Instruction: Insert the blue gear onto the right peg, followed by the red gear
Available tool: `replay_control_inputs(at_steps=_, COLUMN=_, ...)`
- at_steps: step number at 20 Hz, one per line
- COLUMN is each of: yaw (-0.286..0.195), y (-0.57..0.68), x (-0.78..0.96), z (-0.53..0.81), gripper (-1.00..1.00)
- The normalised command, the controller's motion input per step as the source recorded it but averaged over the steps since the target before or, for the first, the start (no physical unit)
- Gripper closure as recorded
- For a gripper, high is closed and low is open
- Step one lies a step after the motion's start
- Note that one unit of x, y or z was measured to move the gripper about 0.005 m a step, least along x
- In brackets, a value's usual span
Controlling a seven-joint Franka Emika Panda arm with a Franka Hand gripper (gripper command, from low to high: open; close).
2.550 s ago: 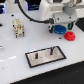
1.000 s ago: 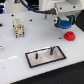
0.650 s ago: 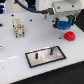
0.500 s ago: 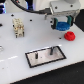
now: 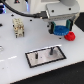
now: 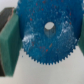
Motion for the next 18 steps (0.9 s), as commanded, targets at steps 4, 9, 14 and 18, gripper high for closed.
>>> replay_control_inputs(at_steps=4, yaw=0.000, y=-0.29, x=0.73, z=0.18, gripper=1.00)
replay_control_inputs(at_steps=9, yaw=0.000, y=-0.24, x=0.63, z=0.09, gripper=1.00)
replay_control_inputs(at_steps=14, yaw=0.000, y=-0.26, x=0.41, z=-0.01, gripper=1.00)
replay_control_inputs(at_steps=18, yaw=0.000, y=-0.20, x=0.32, z=-0.03, gripper=1.00)
